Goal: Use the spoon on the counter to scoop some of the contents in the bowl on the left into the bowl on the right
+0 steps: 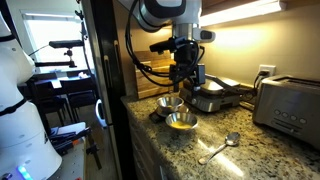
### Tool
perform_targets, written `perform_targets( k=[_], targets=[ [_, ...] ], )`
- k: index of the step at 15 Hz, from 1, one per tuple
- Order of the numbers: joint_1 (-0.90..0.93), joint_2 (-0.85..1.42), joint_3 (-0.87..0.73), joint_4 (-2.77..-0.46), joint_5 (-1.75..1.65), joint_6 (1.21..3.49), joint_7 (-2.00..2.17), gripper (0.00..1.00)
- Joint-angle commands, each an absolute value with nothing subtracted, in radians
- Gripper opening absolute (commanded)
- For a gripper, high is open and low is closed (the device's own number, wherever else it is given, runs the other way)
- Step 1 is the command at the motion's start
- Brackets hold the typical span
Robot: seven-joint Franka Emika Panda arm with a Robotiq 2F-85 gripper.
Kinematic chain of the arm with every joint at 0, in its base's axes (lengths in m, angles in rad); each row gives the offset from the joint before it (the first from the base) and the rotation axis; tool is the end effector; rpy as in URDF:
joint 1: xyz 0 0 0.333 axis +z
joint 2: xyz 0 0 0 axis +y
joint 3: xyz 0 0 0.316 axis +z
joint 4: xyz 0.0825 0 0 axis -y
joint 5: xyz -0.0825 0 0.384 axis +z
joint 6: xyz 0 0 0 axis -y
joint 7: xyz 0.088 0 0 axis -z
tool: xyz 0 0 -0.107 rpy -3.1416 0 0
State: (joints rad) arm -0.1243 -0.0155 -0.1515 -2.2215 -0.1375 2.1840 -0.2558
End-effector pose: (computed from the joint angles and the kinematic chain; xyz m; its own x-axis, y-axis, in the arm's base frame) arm 0.5004 -0.1470 0.3801 0.9969 0.0578 -0.0528 0.0628 -0.9932 0.0978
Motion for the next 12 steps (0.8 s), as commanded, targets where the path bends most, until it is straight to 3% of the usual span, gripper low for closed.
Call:
perform_targets(
  k=[1, 12],
  targets=[
    [-0.143, 0.032, -0.157, -2.186, -0.15, 2.222, -0.279, 1.0],
    [-0.176, 0.08, -0.178, -2.149, -0.121, 2.281, -0.284, 1.0]
  ],
)
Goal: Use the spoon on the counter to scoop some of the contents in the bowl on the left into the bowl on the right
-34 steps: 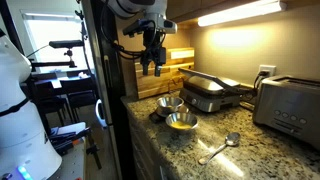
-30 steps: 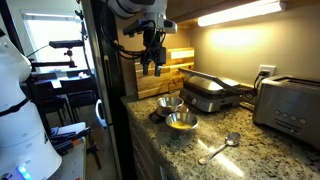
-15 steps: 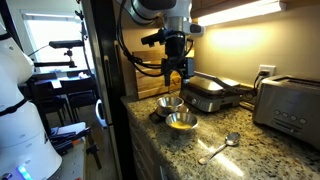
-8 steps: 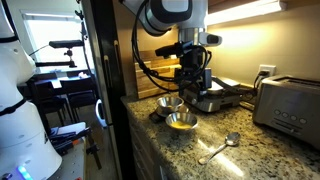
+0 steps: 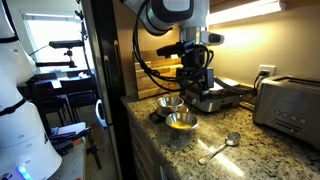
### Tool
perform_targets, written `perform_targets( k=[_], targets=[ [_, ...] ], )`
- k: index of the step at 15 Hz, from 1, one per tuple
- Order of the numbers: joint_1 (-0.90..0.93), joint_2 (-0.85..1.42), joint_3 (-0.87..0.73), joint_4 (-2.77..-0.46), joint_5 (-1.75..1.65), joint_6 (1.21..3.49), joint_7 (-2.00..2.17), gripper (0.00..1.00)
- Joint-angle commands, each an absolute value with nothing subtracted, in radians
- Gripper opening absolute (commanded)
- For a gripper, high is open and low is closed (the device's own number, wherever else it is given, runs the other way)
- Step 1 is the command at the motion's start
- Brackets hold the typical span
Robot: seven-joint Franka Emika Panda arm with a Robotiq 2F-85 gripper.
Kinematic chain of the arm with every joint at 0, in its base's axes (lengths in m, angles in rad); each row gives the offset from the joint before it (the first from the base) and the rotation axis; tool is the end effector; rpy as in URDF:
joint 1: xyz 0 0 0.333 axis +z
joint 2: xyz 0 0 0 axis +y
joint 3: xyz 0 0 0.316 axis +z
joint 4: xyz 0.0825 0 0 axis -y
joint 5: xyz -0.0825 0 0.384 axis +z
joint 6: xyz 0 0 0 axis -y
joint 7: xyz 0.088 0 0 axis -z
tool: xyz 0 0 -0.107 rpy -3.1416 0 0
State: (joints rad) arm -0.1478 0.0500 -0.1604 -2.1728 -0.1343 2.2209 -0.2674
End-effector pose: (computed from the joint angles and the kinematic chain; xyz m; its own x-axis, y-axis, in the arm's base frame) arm 0.5147 -0.1679 0.3705 0.9986 0.0388 -0.0362 0.0426 -0.9932 0.1087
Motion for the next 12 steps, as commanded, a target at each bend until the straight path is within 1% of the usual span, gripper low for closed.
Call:
perform_targets(
  k=[1, 5, 12],
  targets=[
    [-0.185, 0.094, -0.185, -2.14, -0.118, 2.303, -0.288, 1.0],
    [-0.224, 0.173, -0.198, -2.112, -0.081, 2.411, -0.324, 1.0],
    [-0.292, 0.349, -0.174, -2.024, -0.007, 2.511, -0.446, 1.0]
  ],
)
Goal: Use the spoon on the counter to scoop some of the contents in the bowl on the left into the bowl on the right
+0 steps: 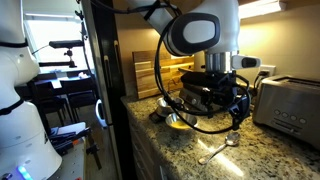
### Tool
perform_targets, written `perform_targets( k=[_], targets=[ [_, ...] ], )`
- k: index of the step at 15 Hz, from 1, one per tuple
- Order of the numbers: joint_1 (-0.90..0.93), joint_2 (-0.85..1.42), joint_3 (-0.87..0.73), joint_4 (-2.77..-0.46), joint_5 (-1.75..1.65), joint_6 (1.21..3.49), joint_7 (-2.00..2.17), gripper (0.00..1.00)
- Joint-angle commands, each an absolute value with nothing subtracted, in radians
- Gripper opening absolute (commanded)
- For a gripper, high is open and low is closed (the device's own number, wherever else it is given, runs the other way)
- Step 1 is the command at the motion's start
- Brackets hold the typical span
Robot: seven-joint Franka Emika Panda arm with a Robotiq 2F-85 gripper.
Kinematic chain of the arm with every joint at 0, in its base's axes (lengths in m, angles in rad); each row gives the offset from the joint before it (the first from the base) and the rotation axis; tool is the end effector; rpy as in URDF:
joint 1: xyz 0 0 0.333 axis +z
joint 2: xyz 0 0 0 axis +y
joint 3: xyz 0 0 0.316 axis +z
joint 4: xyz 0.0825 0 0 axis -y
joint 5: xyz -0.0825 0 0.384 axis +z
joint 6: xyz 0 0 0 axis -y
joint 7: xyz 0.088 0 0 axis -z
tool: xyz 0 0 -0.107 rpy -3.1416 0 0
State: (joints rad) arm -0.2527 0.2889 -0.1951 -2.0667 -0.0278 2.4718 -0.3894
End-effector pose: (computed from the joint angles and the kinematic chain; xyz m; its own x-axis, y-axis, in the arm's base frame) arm 0.5414 -0.2564 0.3065 0.9964 -0.0216 0.0821 -0.0309 -0.9929 0.1147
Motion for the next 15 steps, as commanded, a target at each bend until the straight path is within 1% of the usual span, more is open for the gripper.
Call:
perform_targets(
  k=[1, 6, 7, 15],
  targets=[
    [-0.302, 0.372, -0.17, -2.009, -0.005, 2.516, -0.457, 1.0],
    [-0.333, 0.468, -0.148, -1.929, 0.0, 2.511, -0.455, 1.0],
    [-0.318, 0.444, -0.156, -1.956, -0.024, 2.5, -0.43, 1.0],
    [-0.314, 0.507, -0.151, -1.912, -0.031, 2.49, -0.411, 1.0]
  ],
)
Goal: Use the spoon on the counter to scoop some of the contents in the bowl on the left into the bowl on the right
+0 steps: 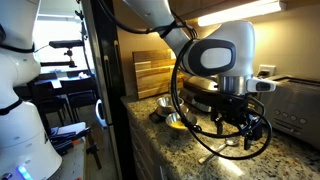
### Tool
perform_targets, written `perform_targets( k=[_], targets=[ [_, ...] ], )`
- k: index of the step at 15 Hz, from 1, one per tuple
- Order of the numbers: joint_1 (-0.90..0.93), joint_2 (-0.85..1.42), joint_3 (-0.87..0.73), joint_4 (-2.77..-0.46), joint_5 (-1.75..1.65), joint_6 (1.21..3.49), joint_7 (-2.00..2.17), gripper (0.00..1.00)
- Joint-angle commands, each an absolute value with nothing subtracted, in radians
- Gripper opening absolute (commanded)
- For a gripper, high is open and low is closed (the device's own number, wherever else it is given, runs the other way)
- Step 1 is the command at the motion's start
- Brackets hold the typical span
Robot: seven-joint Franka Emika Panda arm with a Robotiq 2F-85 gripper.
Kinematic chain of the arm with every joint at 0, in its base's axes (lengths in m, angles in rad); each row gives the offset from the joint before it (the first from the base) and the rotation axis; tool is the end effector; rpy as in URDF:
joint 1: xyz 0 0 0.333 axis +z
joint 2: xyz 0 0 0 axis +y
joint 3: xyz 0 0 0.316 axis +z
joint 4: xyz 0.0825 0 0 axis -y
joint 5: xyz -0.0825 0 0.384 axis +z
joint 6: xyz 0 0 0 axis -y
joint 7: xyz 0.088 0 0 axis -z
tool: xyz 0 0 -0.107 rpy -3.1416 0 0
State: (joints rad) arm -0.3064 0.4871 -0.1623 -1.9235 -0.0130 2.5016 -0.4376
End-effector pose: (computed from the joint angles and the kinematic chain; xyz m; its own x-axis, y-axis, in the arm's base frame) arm 0.5703 -0.2826 0.2480 0.9987 0.0042 0.0505 -0.0018 -0.9932 0.1167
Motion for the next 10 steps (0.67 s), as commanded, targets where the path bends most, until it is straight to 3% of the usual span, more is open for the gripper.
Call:
perform_targets(
  k=[1, 10],
  targets=[
    [-0.311, 0.514, -0.153, -1.912, -0.036, 2.487, -0.401, 1.0],
    [-0.317, 0.556, -0.138, -1.889, -0.031, 2.488, -0.402, 1.0]
  ],
)
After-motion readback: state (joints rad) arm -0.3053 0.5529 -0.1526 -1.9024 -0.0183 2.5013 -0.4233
